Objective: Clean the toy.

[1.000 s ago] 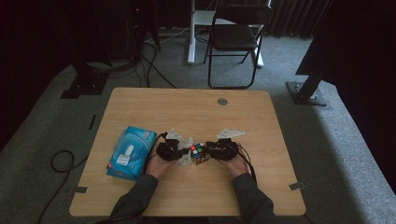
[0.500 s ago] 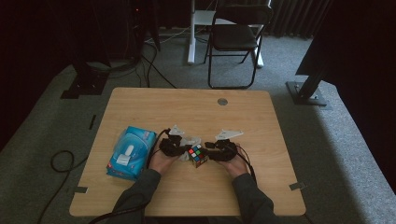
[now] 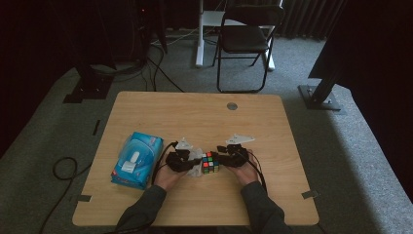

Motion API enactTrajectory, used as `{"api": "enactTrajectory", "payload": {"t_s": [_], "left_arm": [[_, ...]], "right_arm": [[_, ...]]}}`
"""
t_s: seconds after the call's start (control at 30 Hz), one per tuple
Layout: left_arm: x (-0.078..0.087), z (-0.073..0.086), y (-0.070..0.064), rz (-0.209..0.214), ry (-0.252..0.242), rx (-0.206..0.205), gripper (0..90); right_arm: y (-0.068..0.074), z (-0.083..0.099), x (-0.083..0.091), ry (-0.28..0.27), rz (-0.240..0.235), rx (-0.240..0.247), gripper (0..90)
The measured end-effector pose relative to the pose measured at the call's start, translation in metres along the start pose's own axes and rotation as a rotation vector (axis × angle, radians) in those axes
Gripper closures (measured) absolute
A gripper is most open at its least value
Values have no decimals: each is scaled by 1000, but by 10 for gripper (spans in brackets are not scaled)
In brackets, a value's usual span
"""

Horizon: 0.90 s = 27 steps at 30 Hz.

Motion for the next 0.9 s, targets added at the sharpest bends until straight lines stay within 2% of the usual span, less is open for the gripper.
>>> {"api": "enactTrajectory", "payload": {"t_s": [0.07, 0.17, 0.33, 0.6, 0.8, 0.9], "left_arm": [[3, -2, 1, -2, -12, 5, 840], [5, -6, -3, 12, -25, -11, 849], [-1, -8, -1, -3, -5, -25, 852], [-5, -5, 3, 3, -9, 9, 852], [-3, -6, 3, -7, -17, 3, 834], [7, -13, -6, -1, -39, -35, 826]], "right_arm": [[1, 0, 0, 1, -7, -6, 602], [1, 0, 0, 4, -19, -23, 620], [2, 0, 0, 2, -31, -24, 662], [2, 0, 0, 2, -38, -30, 667], [2, 1, 0, 1, -38, -29, 668], [2, 0, 0, 1, -39, -27, 667]]}}
Point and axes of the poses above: each handheld gripper's, and its own axes: x roughly backward along the jaws, z roughly out of its underside, y roughly to its left, the point moved 10 cm from there along -x, roughly forward along the jaws, and after that the axes turned 3 degrees about z, right-handed, at the moved point
